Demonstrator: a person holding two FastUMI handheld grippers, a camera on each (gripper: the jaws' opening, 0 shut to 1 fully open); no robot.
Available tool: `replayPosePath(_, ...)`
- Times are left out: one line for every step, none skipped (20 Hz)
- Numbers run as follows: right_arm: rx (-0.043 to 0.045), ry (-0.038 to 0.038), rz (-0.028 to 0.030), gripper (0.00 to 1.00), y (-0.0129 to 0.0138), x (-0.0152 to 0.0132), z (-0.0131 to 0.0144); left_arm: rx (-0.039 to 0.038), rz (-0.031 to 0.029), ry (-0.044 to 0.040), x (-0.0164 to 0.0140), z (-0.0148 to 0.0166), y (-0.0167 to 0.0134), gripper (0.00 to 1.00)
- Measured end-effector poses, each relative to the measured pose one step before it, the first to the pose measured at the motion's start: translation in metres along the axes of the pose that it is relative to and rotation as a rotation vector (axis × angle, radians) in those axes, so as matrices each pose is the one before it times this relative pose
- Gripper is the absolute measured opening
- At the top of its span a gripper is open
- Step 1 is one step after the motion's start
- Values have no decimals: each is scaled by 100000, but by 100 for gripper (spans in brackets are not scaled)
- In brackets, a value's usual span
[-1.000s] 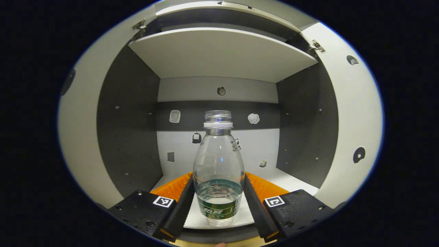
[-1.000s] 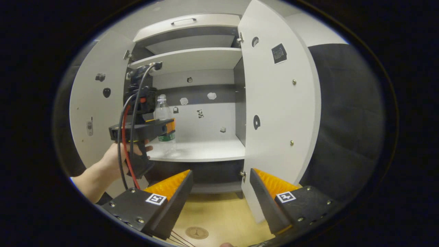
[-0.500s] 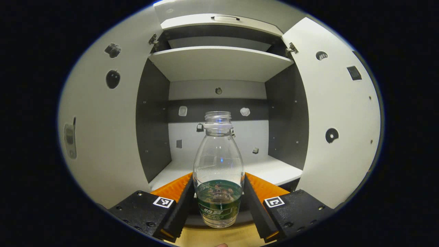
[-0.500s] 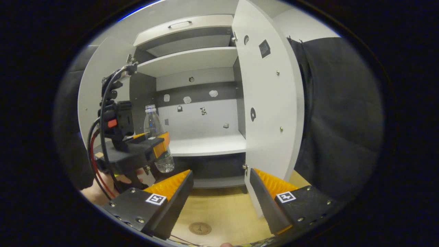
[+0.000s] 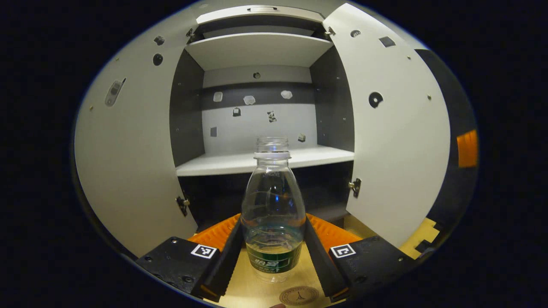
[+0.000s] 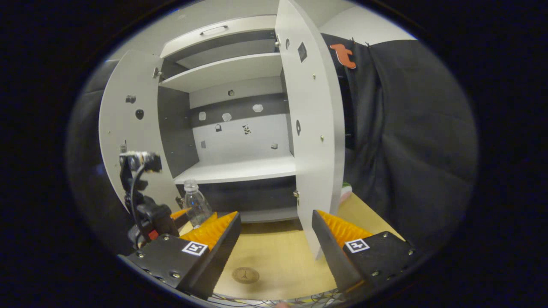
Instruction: Grasp the bottle in the cabinet with the left hand and place it on the coaster, then close the right door with the right hand and the left door with the left hand.
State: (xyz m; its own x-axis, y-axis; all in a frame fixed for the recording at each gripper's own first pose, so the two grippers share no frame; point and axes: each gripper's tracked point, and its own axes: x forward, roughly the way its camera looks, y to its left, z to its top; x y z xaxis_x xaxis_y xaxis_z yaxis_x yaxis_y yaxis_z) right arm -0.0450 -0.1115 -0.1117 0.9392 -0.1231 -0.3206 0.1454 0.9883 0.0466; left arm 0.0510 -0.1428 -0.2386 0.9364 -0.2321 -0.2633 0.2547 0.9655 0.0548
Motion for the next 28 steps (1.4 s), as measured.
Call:
replayPosePath(626,1097,-532,100,-310,-235,-545,-133,225,1204,-331,-1649,-523,82)
replayPosePath(793,1863,-156,100,-285,-100,-645,517,-243,500,-234,-1374,-408,80)
replayPosePath(840,2002,-67,97,-236,-119,-865,340,-561,849,-322,-1212,-514,82)
replayPosePath(595,1563,-403,100,-232,-19,-585,457,-894,-19,-236,-1039,-666,82)
replayPosePath(166,1051,-82,100,-54,-31,-396,1000,-819,446,-93,-925,-488,82)
replayPosePath(-424,1020,-167,100,-30,-76,-413,579,-1065,1695,-107,-1019,-452,82)
replayPosePath(-898,1009,-127,100,-153,-86,-439,-292,-687,1660,4,-1021,-479,82)
replayPosePath(-1107,827,-537,100,-238,-67,-458,-1110,-247,1679,-151,-963,-340,82)
replayPosePath(-688,815,-639,100,-331,-137,-480,-1109,-186,1054,3,-751,-191,82)
replayPosePath(26,899,-238,100,-256,-65,-366,-591,183,1023,57,-660,-26,82)
replayPosePath(708,792,-54,100,-192,-5,-433,40,-92,215,65,-599,-153,82)
replayPosePath(986,1032,506,98,-116,3,-413,126,131,668,201,-721,-103,82)
replayPosePath(777,1240,152,98,-120,47,-593,82,-42,679,174,-621,-97,82)
replayPosePath(282,1164,-304,100,-230,87,-445,-231,315,1780,99,-945,-59,82)
replayPosePath(16,1085,-231,100,-149,89,-489,-361,59,842,162,-611,-60,82)
replayPosePath(-88,985,-101,100,-153,56,-371,-1168,-282,497,326,-313,47,82)
replayPosePath(-139,695,58,100,12,-38,-289,-428,91,-277,233,-68,19,82)
replayPosePath(-194,572,165,100,16,74,-123,-1194,-540,-309,-58,-246,-159,82)
replayPosePath(-344,664,155,100,40,50,-223,-804,86,-441,69,120,-153,82)
replayPosePath(-531,596,157,100,-25,60,-94,230,431,-143,42,-148,111,82)
replayPosePath(-390,343,-93,100,30,29,-172,117,130,-694,176,106,-14,82)
replayPosePath(-87,445,216,100,0,25,-54,424,298,420,277,-209,40,82)
replayPosePath(214,266,199,100,23,71,-134,239,-361,-1154,50,190,-94,82)
replayPosePath(261,423,206,100,42,36,-87,432,317,-599,140,95,33,83)
replayPosePath(182,783,321,100,41,21,-274,600,304,762,-14,-216,49,82)
replayPosePath(126,381,77,100,16,-57,-154,1221,820,-599,-89,94,33,82)
replayPosePath(165,63,70,100,-25,-73,-101,1714,1080,985,-195,-145,264,82)
replayPosePath(264,159,124,100,22,39,9,343,-328,539,-375,-342,-33,82)
